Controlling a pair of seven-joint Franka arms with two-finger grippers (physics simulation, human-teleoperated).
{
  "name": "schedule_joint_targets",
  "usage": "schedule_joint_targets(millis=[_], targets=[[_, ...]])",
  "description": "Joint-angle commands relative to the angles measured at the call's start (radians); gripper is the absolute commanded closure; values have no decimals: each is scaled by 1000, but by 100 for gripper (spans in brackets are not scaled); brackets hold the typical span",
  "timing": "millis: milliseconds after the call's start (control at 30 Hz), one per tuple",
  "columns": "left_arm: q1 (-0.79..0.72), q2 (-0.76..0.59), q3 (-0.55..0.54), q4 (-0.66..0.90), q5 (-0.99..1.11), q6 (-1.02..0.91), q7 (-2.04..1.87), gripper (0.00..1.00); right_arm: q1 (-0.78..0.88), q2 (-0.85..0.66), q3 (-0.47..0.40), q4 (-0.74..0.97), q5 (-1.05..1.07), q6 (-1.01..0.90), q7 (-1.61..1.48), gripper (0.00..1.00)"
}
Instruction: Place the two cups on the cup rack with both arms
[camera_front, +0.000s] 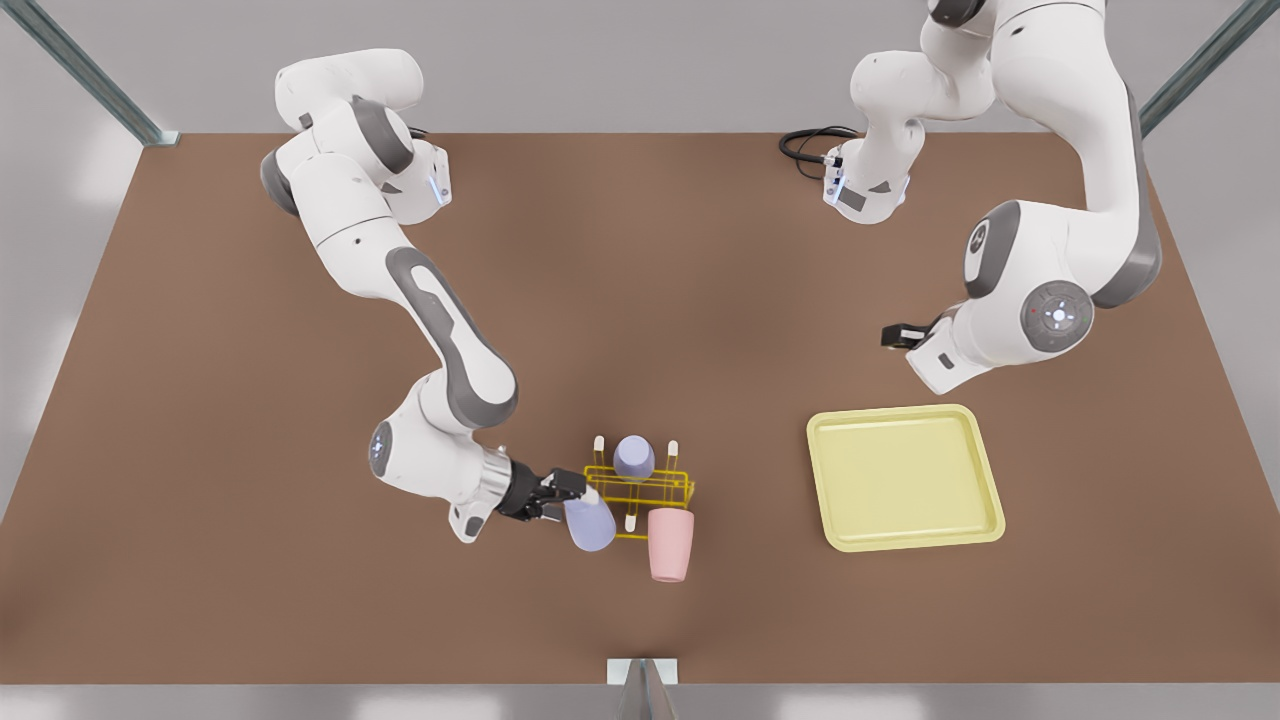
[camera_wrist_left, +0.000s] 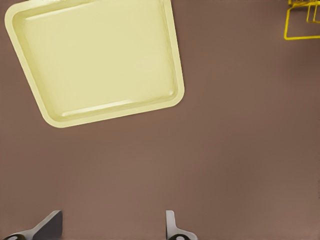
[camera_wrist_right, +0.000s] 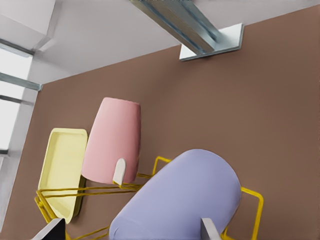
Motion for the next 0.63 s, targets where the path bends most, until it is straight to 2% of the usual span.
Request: schedule_joint_targets(millis=[0,133,167,200,233,267,300,400,433,500,600], targets=[[-3,27,-1,62,-11,-61,15,0,-3,-1,-2,7,3,0,23,0],[-2,68,1,151,-35,-116,17,0,-72,-21,-4,27,0,-56,21,0],[-2,129,1,251,-35,-199,20,0,-130,-96,-16,4,-20,-136,20,0],[-2,154,-1,294,-35,-227,20,0,-159,-202,-150,-60,-145,-367,18,0],[-2,154,-1,294,-35,-225,20,0,-164,-241,-297,-44,-435,-612,15,0],[-2,156,-1,294,-35,-227,20,0,-194,-239,-347,-35,-648,-636,-5,0],[-2,160,-1,297,-34,-227,20,0,-239,-271,-386,-34,-704,-646,-9,0],[-6,160,-2,306,-34,-248,15,0,-248,-461,-395,30,-723,-880,-152,0],[-8,160,-14,312,-32,-248,11,0,-254,-569,-390,-18,-726,-935,-149,0],[-9,160,-19,326,-35,-248,11,0,-259,-696,-389,-155,-743,-934,-132,0],[-3,160,-22,338,-38,-253,15,0,-259,-735,-354,-202,-757,-929,-42,0]])
